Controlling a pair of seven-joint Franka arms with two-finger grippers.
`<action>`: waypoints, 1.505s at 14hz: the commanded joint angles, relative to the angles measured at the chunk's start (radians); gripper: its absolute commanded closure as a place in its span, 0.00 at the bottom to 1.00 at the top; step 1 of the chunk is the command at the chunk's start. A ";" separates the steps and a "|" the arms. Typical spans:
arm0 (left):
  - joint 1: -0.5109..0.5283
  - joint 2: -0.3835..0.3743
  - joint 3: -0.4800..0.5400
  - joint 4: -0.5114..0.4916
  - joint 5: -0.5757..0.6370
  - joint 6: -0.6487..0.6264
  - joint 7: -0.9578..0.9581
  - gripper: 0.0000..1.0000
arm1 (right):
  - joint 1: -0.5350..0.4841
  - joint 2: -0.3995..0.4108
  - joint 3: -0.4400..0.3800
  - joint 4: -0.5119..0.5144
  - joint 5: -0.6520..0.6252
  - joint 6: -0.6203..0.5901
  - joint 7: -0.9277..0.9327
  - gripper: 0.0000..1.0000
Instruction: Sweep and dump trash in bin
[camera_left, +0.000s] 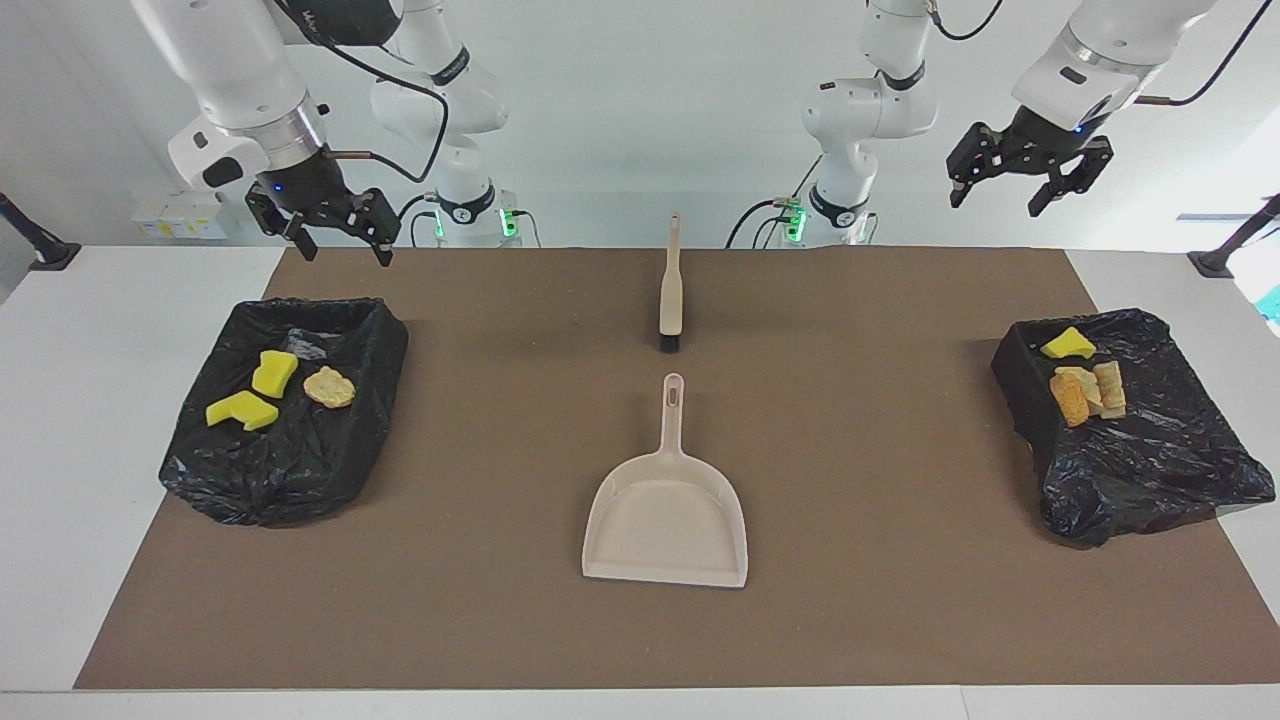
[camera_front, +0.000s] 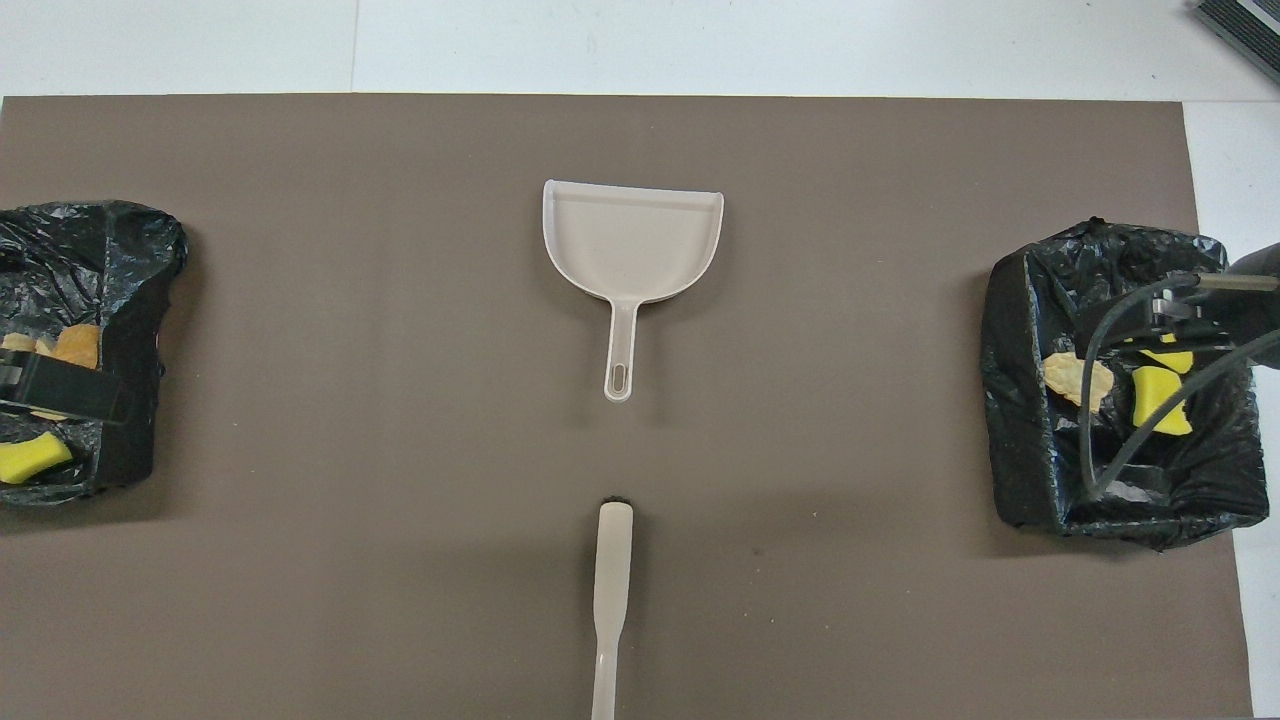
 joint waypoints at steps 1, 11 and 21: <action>0.010 -0.069 -0.016 -0.068 0.003 0.009 0.007 0.00 | -0.006 -0.023 0.001 -0.030 0.014 0.026 0.009 0.00; 0.027 -0.071 -0.014 -0.102 -0.005 0.081 -0.030 0.00 | -0.006 -0.023 0.001 -0.030 0.015 0.026 0.009 0.00; 0.027 -0.071 -0.014 -0.102 -0.005 0.083 -0.033 0.00 | -0.006 -0.023 0.001 -0.030 0.015 0.026 0.009 0.00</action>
